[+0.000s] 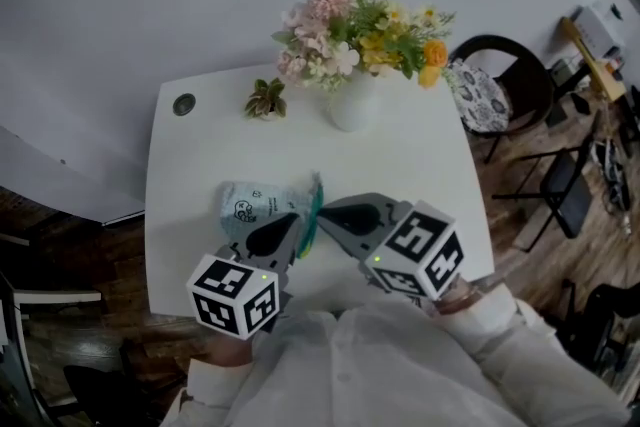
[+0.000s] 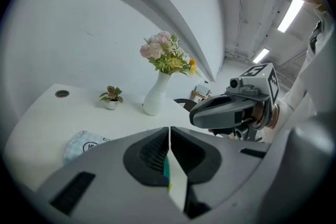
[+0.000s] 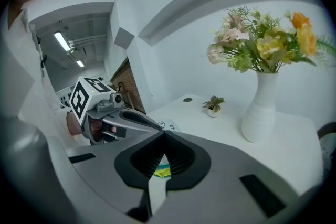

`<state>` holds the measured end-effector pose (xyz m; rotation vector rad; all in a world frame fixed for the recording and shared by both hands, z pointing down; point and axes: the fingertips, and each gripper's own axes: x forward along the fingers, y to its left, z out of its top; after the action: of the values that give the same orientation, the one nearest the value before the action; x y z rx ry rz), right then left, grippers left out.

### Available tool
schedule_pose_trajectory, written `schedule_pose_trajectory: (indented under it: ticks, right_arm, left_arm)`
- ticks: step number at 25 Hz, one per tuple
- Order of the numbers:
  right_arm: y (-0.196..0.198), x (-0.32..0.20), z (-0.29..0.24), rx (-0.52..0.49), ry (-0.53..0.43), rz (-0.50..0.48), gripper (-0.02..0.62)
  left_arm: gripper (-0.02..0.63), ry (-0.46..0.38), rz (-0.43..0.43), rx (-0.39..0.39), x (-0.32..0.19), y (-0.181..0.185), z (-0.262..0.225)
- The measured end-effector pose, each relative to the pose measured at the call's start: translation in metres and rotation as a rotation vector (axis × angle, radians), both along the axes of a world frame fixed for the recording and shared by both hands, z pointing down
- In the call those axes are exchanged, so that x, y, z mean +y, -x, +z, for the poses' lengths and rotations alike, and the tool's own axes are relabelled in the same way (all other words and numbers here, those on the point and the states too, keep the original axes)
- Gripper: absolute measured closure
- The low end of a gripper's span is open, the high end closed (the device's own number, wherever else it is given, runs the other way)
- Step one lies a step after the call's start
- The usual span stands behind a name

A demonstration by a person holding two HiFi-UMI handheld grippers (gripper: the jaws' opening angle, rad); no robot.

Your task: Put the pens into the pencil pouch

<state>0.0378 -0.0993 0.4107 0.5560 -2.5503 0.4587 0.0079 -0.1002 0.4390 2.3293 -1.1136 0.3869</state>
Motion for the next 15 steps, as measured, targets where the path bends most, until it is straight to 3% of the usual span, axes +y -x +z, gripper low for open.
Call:
schedule_pose_trajectory:
  ticks: [4, 15]
  right_arm:
    - [-0.003, -0.003, 0.003, 0.033, -0.024, 0.045, 0.589]
    - [-0.004, -0.007, 0.008, -0.048, -0.025, 0.186, 0.589]
  left_arm:
    - [0.598, 0.026, -0.043, -0.059, -0.007, 0.006, 0.009]
    - [0.597, 0.055, -0.14, -0.071, -0.005, 0.013, 0.021]
